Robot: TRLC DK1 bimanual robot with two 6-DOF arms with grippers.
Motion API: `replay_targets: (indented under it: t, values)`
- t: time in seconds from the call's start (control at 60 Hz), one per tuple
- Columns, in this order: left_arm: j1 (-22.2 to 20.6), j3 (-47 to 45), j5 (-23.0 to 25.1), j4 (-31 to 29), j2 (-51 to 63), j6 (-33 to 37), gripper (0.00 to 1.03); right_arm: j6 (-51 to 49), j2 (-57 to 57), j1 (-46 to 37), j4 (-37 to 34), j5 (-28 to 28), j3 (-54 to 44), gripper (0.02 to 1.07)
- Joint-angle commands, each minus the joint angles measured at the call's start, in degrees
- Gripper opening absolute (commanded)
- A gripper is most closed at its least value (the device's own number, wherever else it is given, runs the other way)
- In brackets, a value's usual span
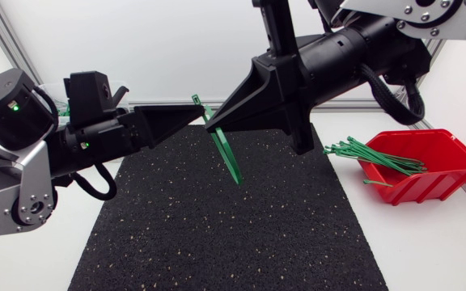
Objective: Take a green cable tie from the red box, thread the tail through the head to close it, then place it in the transparent bin on the left.
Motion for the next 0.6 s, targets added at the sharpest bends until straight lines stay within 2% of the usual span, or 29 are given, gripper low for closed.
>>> replay_targets:
  t: [0.0,0.583]
  values:
    - [0.14,1.67,-0.21,0.93,0.50,-1.91,0.04,1.62,1.10,-0.91,-0.41,-0.60,1.09,0.08]
    - [-2.06,1.93,-0.38,1.10,3.23,1.08,0.04,1.62,3.29,-1.08,0.38,-0.78,2.67,0.08]
